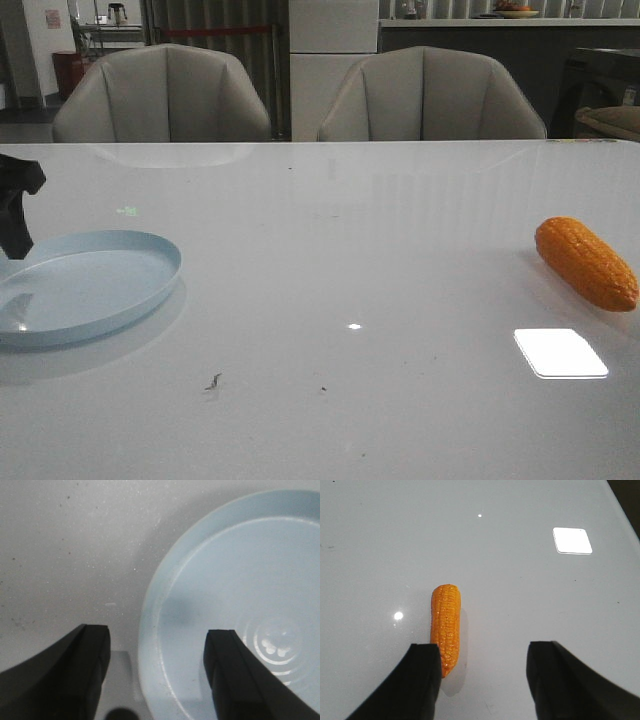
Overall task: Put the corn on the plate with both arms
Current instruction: 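Lower the left gripper to the rim of the light blue plate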
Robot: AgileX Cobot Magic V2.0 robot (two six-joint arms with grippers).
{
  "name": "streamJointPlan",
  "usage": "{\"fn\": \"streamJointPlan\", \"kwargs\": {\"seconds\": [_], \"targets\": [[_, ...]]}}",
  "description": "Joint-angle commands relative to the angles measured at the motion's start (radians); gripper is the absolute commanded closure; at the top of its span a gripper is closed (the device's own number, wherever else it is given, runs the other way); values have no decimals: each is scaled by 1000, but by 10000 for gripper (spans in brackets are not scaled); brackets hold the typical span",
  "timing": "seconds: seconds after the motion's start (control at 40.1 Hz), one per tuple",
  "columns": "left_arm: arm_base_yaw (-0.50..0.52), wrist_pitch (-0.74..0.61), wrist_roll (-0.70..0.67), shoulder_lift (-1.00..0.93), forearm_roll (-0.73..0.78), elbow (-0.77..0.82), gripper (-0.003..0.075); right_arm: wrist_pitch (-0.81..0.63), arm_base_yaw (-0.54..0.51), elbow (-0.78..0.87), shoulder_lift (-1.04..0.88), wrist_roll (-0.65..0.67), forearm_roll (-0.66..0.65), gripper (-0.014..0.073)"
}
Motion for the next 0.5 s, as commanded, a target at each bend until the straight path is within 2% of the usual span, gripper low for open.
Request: {"fn": "streamJointPlan", "kwargs": {"seconds": [0.0,0.349,0.399,0.474], "targets": [[2,-36,-8,-20,1,-29,265,-69,-6,-30,-5,0,-2,106],[2,-57,-8,11,1,-29,265,-70,-6,-30,-5,0,-2,106],[2,-63,-8,11,1,-29,281,-71,-6,-30,-5,0,-2,106],[2,-67,-8,11,1,-29,346,-72,-6,-30,-5,0,-2,106]]}}
